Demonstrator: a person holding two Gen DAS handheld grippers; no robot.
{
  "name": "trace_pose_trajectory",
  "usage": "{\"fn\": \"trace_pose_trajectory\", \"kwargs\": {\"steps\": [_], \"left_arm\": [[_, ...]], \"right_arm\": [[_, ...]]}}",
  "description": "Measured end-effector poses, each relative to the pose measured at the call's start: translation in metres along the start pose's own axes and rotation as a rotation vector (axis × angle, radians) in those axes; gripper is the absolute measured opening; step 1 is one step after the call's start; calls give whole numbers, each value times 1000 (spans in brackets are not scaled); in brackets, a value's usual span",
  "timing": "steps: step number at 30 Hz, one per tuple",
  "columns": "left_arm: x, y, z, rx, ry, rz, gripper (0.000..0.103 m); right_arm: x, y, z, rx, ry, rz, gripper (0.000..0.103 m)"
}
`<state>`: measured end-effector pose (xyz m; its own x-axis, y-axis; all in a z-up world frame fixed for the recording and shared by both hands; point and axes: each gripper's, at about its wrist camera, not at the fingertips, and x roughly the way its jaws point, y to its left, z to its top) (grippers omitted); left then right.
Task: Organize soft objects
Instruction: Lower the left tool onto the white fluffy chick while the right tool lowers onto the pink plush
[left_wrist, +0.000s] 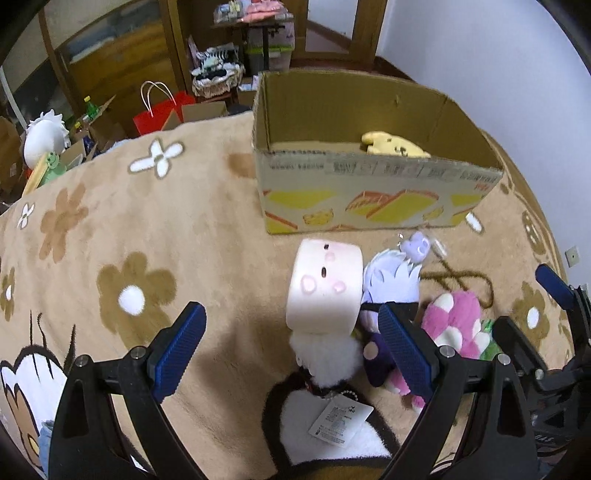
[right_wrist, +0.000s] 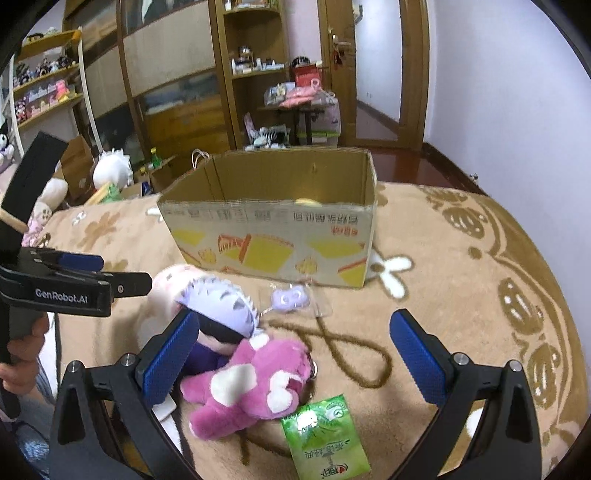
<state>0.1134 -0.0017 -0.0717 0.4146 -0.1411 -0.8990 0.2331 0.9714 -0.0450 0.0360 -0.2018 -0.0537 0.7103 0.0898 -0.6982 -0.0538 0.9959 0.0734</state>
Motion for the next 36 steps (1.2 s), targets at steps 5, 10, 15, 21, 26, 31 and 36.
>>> {"fn": "trace_pose_trajectory", "kwargs": {"steps": [5,10,15,21,26,31,36], "left_arm": [[22,-2,-5,1,102,-13,93],[40,-4,-8,4,182,-12,94],[49,-1,-7,-18,211,-8,94],[61,6,-7,-40,243,8,93],[74,10,-5,-55,278,16,93],[88,18,-6,-82,321,-15,80],[98,22,-6,-94,342,-12,79]], "right_arm": [[18,5,-8,-15,61,2,103],[33,7,-16,-20,112,13,103],[42,6,-19,-1,142,16,103],[49,5,-23,-8,167,-2,103],[54,8,-25,-22,186,0,103],[60,12,-28,-39,211,14,103],[62,16,-29,-47,205,12,100]]}}
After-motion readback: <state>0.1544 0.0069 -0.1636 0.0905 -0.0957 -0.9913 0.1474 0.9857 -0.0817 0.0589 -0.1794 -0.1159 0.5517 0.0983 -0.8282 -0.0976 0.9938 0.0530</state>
